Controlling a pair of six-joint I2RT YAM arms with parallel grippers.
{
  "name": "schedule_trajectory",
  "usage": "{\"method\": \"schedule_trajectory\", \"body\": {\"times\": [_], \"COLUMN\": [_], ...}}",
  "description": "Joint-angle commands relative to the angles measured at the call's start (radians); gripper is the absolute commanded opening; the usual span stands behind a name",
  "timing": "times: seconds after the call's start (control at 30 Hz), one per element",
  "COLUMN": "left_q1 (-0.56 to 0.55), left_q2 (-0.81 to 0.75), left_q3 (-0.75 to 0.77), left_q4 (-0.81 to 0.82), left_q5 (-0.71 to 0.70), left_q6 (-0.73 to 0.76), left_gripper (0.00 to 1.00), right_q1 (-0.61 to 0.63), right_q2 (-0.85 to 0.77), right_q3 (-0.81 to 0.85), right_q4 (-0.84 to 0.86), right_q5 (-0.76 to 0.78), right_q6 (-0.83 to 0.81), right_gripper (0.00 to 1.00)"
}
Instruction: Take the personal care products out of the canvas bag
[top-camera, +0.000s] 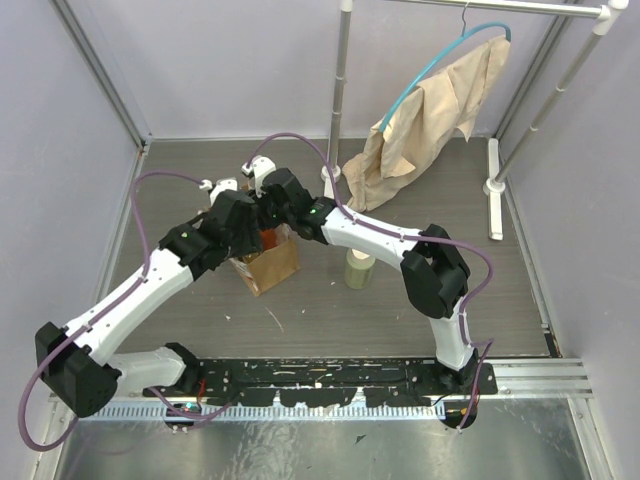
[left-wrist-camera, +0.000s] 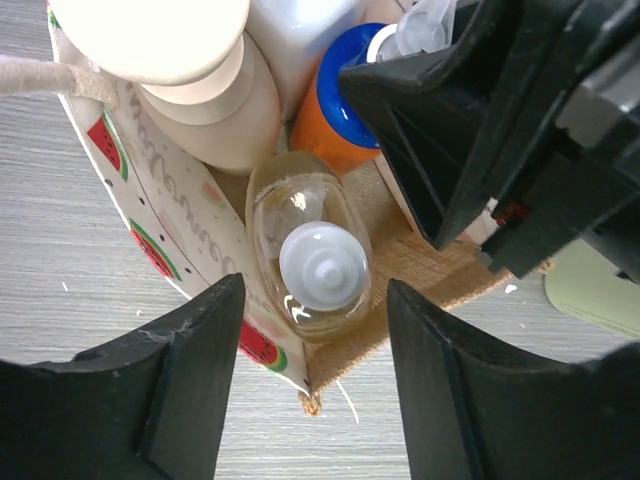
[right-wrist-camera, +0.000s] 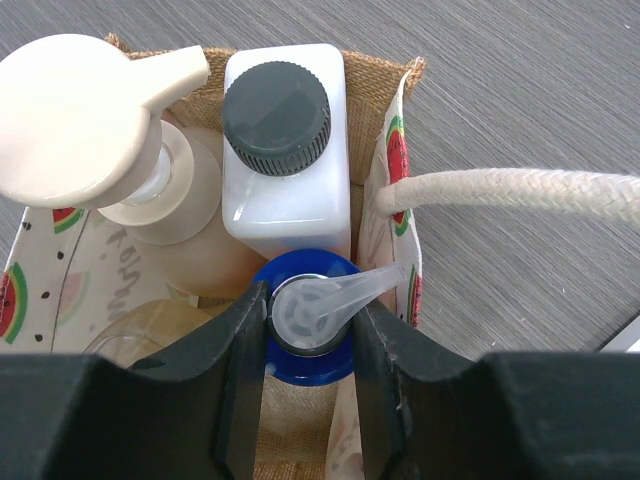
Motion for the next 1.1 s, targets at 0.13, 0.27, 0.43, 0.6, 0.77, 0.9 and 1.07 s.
{"method": "schedule_trajectory", "body": {"times": [0.13,0.27,0.43,0.6,0.77,0.9,1.07], "left_q1": [0.0,-0.005,-0.042,-0.054,-0.052,-0.055,-0.058], "left_q2": [0.043,0.046,0.03,-0.013,-0.04,-0.051,-0.059], "left_q3": [-0.01,-0.004,0.034,0.065,0.084,0.087,0.093], "left_q4": [0.062,0.069,0.049,0.019,0.002,-0.003,-0.005], "left_q5": [-0.048,-0.062,-0.115,-0.134,-0.136,-0.14,-0.148], "left_q6": [0.019,0.03,0.056,0.073,0.073,0.069,0.067], "left_gripper": [0.52,0.24,0.0,0.0,0.0,0.0,0.0], "right_q1": [-0.005,-0.005,-0.005,-0.003,0.031,0.048,0.059], "right_q2": [-0.03,-0.036,-0.075,-0.151,-0.244,-0.324,-0.44], "right_q3": [-0.01,-0.014,-0.033,-0.031,-0.037,-0.037,-0.043], "right_q4": [0.005,0.006,0.017,-0.002,-0.029,-0.059,-0.089], "right_q5": [0.002,0.003,0.005,0.003,0.052,0.086,0.116], "right_q6": [0.002,0.002,-0.008,-0.015,-0.053,-0.076,-0.084], "right_gripper": [0.34,0.34,0.34,0.34,0.34,0.33,0.33]}}
